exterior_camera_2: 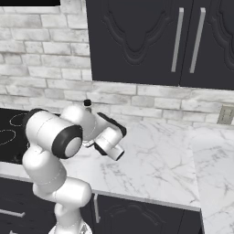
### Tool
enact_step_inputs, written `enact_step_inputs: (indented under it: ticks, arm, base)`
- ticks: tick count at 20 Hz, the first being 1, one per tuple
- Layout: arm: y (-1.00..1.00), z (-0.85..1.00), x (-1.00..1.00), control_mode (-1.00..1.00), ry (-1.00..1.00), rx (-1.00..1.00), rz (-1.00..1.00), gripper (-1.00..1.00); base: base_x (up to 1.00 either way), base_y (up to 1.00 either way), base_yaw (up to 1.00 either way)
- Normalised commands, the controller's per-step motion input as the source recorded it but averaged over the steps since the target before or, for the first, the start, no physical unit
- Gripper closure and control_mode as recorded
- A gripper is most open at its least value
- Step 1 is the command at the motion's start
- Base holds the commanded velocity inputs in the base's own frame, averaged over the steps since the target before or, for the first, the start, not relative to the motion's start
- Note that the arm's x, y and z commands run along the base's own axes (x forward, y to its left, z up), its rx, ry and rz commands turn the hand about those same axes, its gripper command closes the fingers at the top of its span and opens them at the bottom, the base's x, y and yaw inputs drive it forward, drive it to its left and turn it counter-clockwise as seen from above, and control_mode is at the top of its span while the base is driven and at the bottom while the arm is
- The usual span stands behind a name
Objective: Take 2 condiments from the cabinet and move them on the counter near the stove.Make sure the condiments are lined up with each other, next to each other.
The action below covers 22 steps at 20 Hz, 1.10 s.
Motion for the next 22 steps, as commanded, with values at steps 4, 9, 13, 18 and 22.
enact_step_inputs:
  ticks: [4, 9, 13, 18, 22]
  arm:
    - [0.0, 0.27, -0.64, -1.0, -0.16, 0.0, -0.08, -1.0]
    - [0.0, 0.5, -0.65, -1.0, -0.2, 0.0, -0.1, -1.0]
    - [0.0, 0.59, -0.69, -1.0, -0.2, 0.0, -0.11, -1.0]
    - [0.06, 0.68, -0.62, -1.0, -0.13, -0.01, -0.13, -1.0]
    - [0.2, 0.74, -0.5, -1.0, -0.02, -0.04, -0.17, -1.0]
  base:
    - [0.0, 0.0, 0.0]
    - [0.0, 0.0, 0.0]
    - [0.0, 0.0, 0.0]
    - [0.0, 0.0, 0.0]
    - [0.0, 0.0, 0.0]
